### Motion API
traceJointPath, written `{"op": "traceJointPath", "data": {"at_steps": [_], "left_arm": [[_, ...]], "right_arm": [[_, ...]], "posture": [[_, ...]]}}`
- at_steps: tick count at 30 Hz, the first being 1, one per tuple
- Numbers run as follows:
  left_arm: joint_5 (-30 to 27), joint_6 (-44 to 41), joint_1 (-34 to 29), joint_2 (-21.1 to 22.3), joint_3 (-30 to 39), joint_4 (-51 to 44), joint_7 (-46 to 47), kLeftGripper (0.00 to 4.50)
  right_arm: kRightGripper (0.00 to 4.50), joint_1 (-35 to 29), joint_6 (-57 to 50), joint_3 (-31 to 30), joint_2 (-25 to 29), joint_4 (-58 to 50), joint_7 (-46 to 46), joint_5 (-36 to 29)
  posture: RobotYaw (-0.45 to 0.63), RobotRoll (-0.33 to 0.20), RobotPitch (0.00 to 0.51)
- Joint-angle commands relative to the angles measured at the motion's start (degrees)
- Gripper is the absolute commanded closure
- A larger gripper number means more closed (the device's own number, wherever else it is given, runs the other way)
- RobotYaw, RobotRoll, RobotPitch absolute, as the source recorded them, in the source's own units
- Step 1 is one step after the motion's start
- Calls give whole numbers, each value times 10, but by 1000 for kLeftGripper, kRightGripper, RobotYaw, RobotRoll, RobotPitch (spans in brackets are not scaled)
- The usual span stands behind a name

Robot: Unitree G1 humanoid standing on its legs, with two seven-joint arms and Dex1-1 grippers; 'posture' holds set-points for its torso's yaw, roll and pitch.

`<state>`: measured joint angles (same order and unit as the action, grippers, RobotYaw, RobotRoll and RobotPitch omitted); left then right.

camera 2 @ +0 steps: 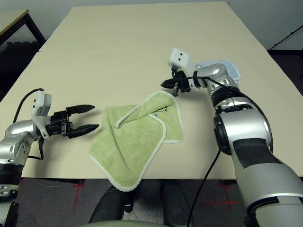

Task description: Fold the towel and set it aside.

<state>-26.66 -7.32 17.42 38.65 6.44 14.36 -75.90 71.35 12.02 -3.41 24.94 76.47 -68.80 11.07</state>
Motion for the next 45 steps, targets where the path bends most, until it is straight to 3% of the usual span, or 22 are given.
{"op": "traceJointPath", "data": {"at_steps": [1, 4, 13, 14, 32, 35, 45], "left_arm": [[6, -5, -3, -3, -11, -1, -1, 0], [6, -7, -3, -4, -14, -5, 2, 0], [2, -13, -26, -13, -18, -39, 16, 0], [2, -14, -27, -13, -18, -40, 16, 0], [-3, -32, -47, -8, -12, -71, 24, 0], [-3, -34, -52, -7, -11, -76, 26, 0], [0, -33, -50, -7, -14, -73, 27, 0]], "right_arm": [[4264, -3, 23, -14, -1, -6, 2, 12], [3482, 5, 24, -17, -7, -3, -1, 17], [205, 4, 11, -28, -8, 2, -9, 27], [28, 3, 7, -29, -7, 3, -8, 29], [28, 6, -49, -33, -29, 7, -16, 39], [608, 7, -53, -32, -34, 7, -15, 39], [4340, 12, -56, -18, -29, 5, -24, 25]], "posture": [[24, 0, 148], [39, 0, 155], [66, 0, 170], [69, 0, 173], [99, 0, 190], [102, 0, 190], [99, 0, 181]]}}
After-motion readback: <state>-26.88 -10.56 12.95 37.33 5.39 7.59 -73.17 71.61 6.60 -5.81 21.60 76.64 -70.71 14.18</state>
